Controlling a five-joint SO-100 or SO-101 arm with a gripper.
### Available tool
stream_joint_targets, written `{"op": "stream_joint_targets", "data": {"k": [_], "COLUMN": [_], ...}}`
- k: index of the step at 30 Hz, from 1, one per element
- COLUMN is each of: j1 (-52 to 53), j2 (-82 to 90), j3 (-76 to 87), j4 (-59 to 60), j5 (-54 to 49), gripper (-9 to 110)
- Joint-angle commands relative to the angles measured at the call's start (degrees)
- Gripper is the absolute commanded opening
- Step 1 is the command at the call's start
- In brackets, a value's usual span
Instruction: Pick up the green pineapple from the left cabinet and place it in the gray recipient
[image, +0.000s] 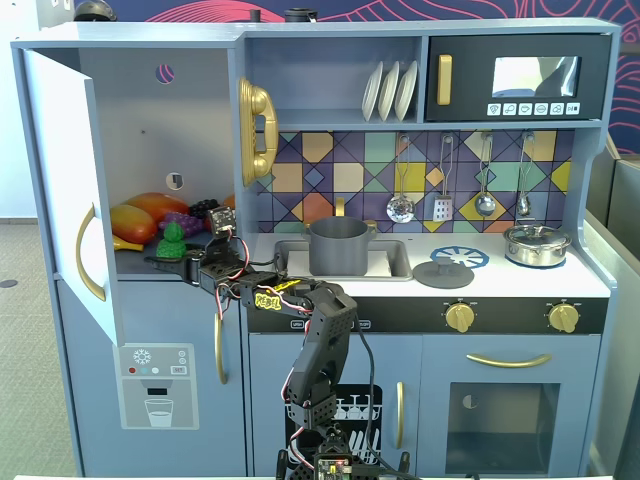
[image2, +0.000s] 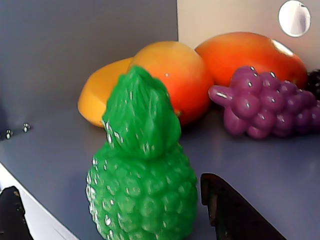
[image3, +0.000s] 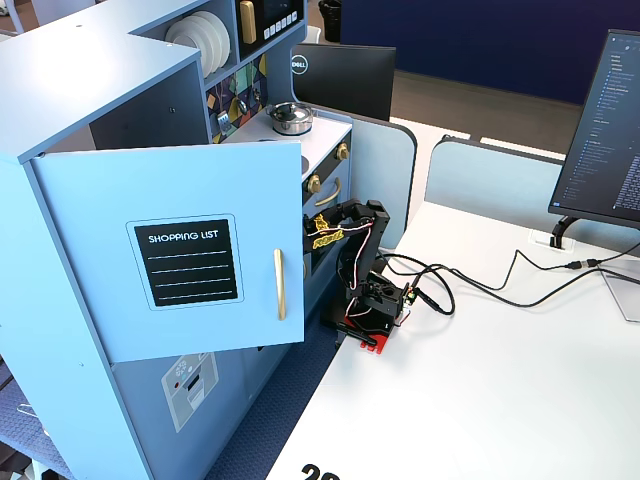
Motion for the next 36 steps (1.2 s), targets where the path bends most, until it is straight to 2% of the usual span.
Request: {"op": "stream_joint_targets", "data": {"k": [1, 10, 11, 14, 19, 23, 27, 31, 36], "j1": [0.79, 1.41, 1.41, 0.88, -0.35, -4.75, -10.37, -14.24, -17.23], "j2": [-0.97, -6.5, -6.77, -7.38, -5.01, 3.25, 18.37, 32.26, 45.97], "j3": [-5.1, -10.9, -11.16, -11.69, -10.63, -6.5, -0.88, 4.04, 4.57], "j4": [-2.11, -2.11, -2.11, -1.85, -2.55, -0.79, 10.72, 17.4, 32.08], "j5": [0.35, 1.76, 1.85, 0.18, 2.02, -0.09, -2.37, -2.2, -6.33], "gripper": [39, 33, 27, 0, 0, 0, 0, 0, 0]}}
